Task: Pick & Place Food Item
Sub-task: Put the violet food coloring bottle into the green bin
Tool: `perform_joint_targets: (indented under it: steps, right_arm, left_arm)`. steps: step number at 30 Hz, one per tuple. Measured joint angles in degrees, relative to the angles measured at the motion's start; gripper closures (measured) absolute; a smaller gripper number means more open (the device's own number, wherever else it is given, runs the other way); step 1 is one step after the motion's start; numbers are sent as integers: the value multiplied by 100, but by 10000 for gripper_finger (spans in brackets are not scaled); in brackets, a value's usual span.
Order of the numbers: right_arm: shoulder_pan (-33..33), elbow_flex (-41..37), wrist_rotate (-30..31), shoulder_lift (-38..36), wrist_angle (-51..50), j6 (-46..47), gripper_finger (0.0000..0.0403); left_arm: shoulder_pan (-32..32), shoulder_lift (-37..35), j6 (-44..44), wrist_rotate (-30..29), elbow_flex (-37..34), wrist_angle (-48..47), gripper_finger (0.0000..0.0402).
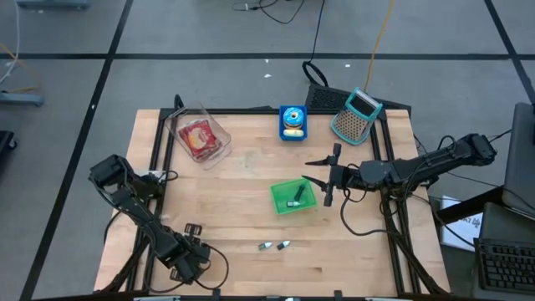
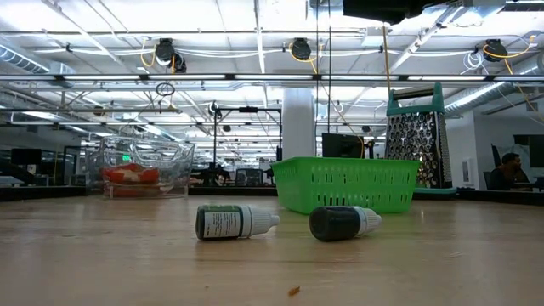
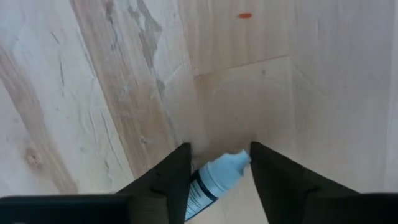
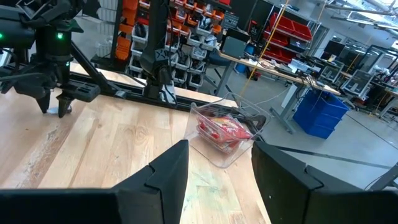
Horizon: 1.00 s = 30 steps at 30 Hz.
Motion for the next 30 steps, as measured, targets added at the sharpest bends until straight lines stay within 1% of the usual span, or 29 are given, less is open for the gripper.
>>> perform_joint_targets:
  steps: [8, 13, 17, 20, 23, 25, 30]
  right_arm:
    - [0, 0, 0, 0, 0, 0, 238]
    - [0, 0, 0, 0, 0, 0, 238]
    - [0, 0, 0, 0, -1, 0, 238]
    - [0, 0, 0, 0, -2, 0, 238]
    - [0, 0, 0, 0, -2, 0, 238]
    - [0, 0, 0, 0, -2, 0, 238]
    - [0, 0, 0, 0, -4, 0, 238]
  left_arm:
    - [0, 4, 154, -42, -2, 18, 281]
    - [0, 4, 440, -122, -2, 68, 286]
    - [7, 4, 679, -56, -2, 6, 266]
    - [20, 4, 736, 123, -2, -154, 242]
    - [20, 4, 792, 136, 3, -257, 216]
    - [22, 4, 1005, 151, 6, -286, 200]
    - [13, 4, 1463, 215, 11, -388, 184]
